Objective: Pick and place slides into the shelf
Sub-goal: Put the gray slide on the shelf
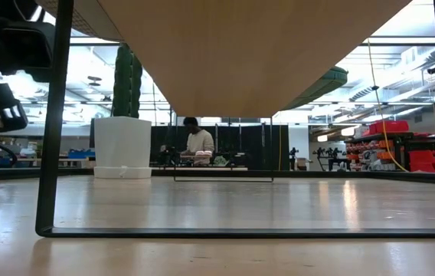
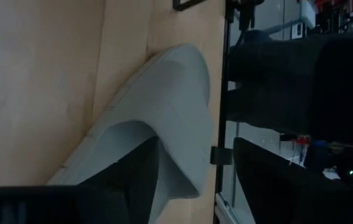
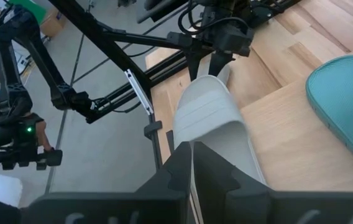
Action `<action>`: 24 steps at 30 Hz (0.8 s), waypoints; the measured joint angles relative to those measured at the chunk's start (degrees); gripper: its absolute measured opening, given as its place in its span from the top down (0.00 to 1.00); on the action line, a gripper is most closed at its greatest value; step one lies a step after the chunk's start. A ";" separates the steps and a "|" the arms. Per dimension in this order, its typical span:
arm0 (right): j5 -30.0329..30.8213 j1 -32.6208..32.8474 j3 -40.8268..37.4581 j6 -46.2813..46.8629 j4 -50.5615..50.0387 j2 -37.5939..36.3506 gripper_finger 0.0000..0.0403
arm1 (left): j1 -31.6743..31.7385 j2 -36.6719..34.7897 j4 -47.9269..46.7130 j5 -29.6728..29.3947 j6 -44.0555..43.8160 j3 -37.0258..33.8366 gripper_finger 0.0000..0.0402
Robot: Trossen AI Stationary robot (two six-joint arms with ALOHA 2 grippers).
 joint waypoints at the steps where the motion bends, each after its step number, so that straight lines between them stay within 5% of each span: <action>1: 0.00 0.02 0.00 0.00 0.00 0.00 0.94 | -0.61 0.02 0.00 -0.43 -0.04 0.00 0.47; 10: 0.00 0.02 0.02 -0.13 0.02 0.00 0.94 | -4.74 6.59 1.71 -6.06 -2.26 0.04 0.50; 24: 0.00 0.00 0.02 0.02 0.05 0.00 0.94 | -7.21 20.04 20.48 -6.20 -6.44 0.13 0.56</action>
